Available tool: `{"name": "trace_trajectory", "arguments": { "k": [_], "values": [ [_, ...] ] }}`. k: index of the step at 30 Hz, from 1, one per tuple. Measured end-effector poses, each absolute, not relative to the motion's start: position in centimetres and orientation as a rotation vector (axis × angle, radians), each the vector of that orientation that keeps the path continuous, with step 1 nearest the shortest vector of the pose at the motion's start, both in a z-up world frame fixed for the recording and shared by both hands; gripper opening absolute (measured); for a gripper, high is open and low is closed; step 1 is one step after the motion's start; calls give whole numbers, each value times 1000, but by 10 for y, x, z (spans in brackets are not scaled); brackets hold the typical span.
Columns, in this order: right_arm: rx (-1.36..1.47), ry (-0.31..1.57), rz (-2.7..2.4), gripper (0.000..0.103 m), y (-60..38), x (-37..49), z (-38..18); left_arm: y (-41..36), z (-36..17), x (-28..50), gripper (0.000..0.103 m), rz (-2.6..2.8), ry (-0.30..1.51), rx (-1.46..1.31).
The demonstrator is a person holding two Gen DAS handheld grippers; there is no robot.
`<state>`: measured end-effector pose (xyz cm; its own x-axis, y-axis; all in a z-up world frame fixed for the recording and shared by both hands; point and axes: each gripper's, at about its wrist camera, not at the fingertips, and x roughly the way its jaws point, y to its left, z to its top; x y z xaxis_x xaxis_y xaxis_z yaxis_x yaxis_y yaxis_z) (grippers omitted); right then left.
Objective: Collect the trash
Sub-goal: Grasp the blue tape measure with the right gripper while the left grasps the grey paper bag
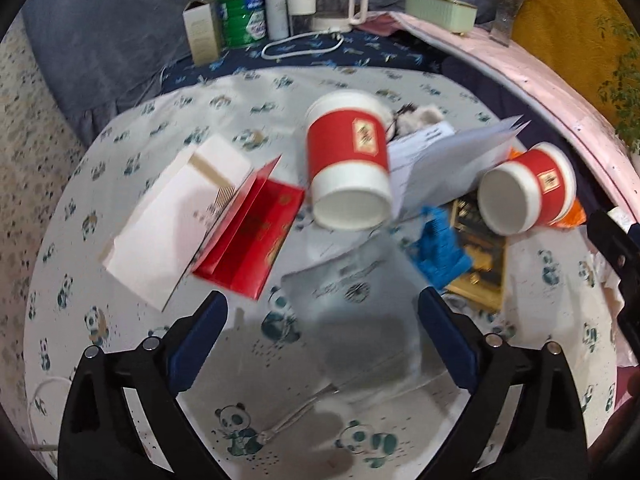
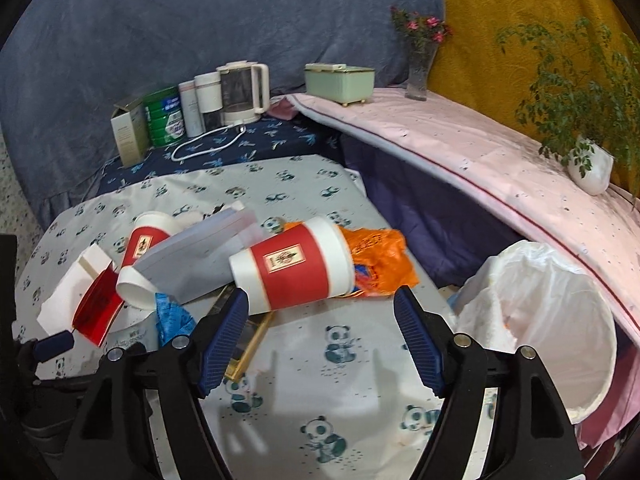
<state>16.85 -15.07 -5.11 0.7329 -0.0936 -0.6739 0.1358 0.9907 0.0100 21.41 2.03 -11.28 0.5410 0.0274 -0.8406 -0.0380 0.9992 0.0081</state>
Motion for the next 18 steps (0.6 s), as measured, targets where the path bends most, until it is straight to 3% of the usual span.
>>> {"name": "trace_trajectory", "arguments": {
  "k": [14,16,17,18],
  "values": [
    [79,773,-90,76,-142,176,-68,34,-138,212,95,-15,1049,-90],
    [80,780,-81,76,-140,175,-71,33,-138,212,93,-26,1050,-91],
    [80,785,-74,76,-138,175,-72,32,-137,212,88,-34,1049,-95],
    [82,790,-67,76,-137,175,-74,31,-136,211,78,-50,1045,-95]
  ]
}}
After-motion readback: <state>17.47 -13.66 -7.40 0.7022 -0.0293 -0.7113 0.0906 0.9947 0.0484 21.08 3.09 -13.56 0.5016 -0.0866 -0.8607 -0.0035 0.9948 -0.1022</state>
